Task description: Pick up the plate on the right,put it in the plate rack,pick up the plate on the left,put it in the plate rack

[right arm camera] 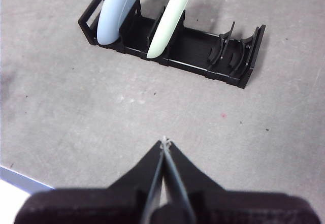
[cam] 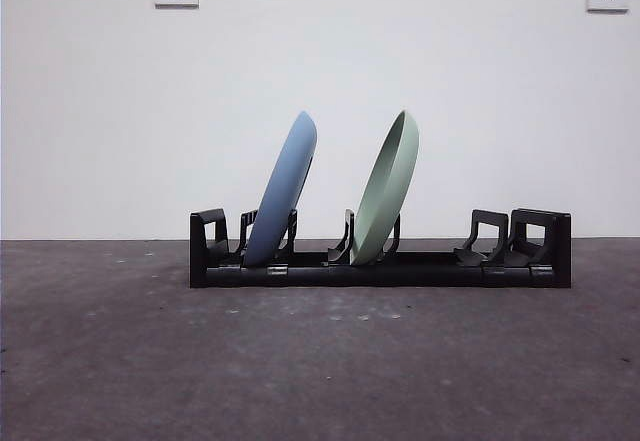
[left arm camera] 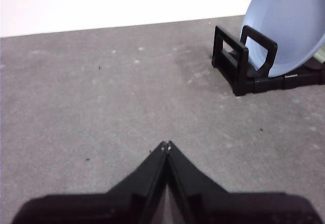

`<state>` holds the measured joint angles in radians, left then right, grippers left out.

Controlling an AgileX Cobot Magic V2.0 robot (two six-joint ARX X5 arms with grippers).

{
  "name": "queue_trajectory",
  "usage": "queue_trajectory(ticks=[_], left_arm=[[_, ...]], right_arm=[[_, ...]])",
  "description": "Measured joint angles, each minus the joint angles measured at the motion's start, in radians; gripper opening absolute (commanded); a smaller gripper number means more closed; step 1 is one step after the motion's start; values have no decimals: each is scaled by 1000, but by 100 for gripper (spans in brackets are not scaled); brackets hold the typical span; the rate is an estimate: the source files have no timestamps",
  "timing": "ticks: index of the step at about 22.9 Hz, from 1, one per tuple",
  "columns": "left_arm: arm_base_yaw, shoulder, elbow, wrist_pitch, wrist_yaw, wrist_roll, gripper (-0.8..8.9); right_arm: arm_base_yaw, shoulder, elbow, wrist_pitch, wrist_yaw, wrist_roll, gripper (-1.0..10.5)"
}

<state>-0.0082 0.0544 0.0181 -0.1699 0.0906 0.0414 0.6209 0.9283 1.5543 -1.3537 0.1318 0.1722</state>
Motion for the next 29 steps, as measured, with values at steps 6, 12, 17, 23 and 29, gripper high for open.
queue_trajectory(ticks=[6, 12, 17, 23, 29], left_arm=[[0, 39, 0, 0, 0, -1, -3], [0, 70, 0, 0, 0, -1, -3], [0, 98, 0, 0, 0, -1, -3], [0, 119, 0, 0, 0, -1, -3], [0, 125, 0, 0, 0, -1, -3]], right_arm=[[0, 53, 0, 0, 3, 0, 4], [-100, 41, -8, 172, 124, -117, 4], [-369, -164, -200, 482, 6, -163, 4], [-567, -436, -660, 882, 2, -264, 4], [-642, -614, -1044, 1185, 2, -278, 4]])
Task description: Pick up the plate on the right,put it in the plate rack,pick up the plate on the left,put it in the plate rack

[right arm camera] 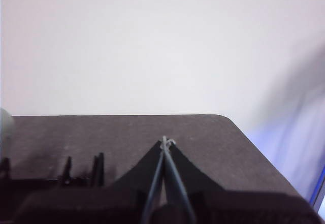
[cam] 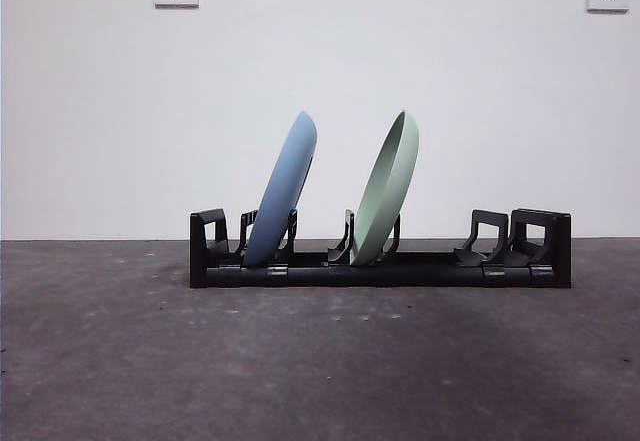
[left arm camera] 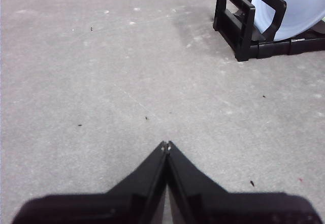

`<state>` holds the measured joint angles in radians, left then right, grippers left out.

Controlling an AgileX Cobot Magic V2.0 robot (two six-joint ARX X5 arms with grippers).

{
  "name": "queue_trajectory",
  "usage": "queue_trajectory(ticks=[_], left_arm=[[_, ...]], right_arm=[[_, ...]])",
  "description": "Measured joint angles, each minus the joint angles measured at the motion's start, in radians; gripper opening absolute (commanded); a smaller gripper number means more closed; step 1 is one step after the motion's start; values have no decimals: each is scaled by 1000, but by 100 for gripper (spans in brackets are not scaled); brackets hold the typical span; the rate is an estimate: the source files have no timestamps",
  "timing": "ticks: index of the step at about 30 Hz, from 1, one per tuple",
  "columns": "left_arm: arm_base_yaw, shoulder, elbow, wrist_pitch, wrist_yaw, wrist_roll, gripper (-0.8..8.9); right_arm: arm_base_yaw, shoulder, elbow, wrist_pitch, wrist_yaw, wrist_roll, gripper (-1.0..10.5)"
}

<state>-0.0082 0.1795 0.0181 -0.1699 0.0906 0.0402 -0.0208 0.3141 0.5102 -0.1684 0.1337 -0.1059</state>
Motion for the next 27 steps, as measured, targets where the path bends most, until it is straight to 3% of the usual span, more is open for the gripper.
queue_trajectory(ticks=[6, 12, 27], left_arm=[[0, 0, 0, 0, 0, 0, -3], [0, 0, 0, 0, 0, 0, -3], [0, 0, 0, 0, 0, 0, -3]], right_arm=[[-13, -140, -273, 101, 1, 0, 4], [-13, -241, -419, 103, 1, 0, 4], [-13, -303, -487, -14, -8, 0, 4]])
